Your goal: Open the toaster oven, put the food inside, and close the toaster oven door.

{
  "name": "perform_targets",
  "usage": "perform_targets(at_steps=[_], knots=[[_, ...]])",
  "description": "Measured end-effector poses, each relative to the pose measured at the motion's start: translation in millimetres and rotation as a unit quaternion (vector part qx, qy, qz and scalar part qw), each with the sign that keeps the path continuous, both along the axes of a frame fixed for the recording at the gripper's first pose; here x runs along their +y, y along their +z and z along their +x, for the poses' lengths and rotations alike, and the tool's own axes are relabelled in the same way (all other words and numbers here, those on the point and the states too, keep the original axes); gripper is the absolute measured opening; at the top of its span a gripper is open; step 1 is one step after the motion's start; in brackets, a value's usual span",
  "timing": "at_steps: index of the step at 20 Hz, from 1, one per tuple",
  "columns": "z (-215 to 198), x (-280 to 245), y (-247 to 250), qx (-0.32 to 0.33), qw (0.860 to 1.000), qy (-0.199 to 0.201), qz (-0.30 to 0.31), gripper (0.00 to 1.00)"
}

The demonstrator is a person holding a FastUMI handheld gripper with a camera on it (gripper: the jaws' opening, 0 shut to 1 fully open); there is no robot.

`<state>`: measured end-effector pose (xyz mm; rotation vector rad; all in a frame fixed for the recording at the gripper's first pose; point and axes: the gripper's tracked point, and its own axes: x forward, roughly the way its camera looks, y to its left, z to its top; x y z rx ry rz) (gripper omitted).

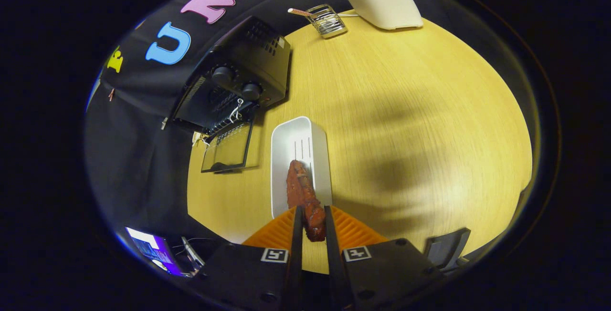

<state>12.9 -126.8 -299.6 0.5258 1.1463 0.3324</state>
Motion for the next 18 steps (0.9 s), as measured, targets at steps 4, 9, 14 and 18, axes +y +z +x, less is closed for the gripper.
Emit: perform_targets(at_steps=[4,9,14,18], knots=[[2,-1,4,-0.013,1.0,0.003,0.005,0.19],[0,-8,13,-0.022,1.0,-0.003,0.008,0.14],[2,-14,39,-0.028,0.999,-0.04,0.01,0.14],[-6,-7,66,-0.043,0.997,-0.057,0.0,0.14]])
